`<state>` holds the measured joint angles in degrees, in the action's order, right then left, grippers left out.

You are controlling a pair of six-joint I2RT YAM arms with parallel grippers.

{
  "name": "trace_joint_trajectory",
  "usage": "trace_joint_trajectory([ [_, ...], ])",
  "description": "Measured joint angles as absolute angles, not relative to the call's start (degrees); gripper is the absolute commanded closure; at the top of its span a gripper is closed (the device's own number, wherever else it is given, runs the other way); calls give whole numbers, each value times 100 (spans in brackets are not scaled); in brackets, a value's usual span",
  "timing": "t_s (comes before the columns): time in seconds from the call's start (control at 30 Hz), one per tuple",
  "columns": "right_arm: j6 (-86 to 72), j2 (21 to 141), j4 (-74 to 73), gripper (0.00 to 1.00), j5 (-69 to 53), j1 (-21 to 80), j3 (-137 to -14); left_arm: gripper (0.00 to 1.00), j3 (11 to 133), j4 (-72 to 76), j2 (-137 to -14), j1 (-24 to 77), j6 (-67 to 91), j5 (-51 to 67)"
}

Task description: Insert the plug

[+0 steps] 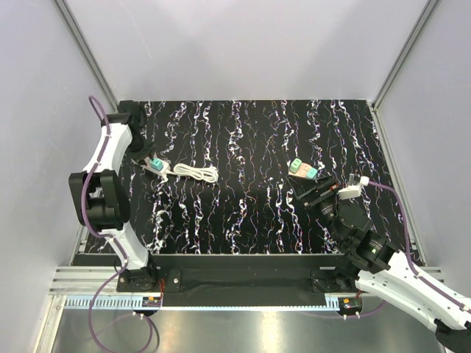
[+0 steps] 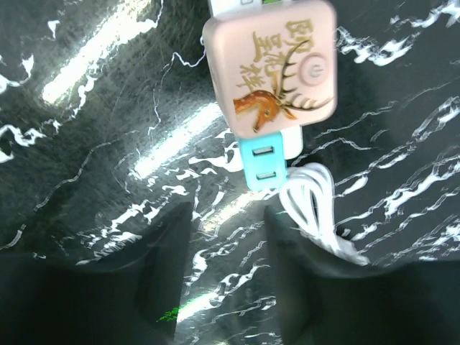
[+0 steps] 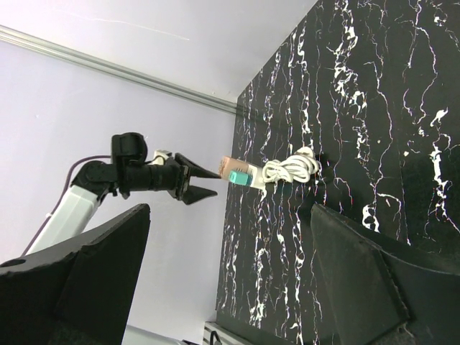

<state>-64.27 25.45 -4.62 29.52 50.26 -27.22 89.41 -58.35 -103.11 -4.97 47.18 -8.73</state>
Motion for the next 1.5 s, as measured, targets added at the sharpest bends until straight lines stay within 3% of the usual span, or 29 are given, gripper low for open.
trace_joint_trajectory([
  [0.03,-6427,2545,-462,1,2952,5026,-2722,100,8941,-5828,-10254,-489,4657,-904],
  [0.63,-6351,2443,-464,0,2989,5026,-2742,100,9155,-5468,-11048,-449,4333,-897],
  [1.5,-6254,2613,-460,0,3100,5026,-2755,100,9223,-5196,-10901,-320,4237,-819],
])
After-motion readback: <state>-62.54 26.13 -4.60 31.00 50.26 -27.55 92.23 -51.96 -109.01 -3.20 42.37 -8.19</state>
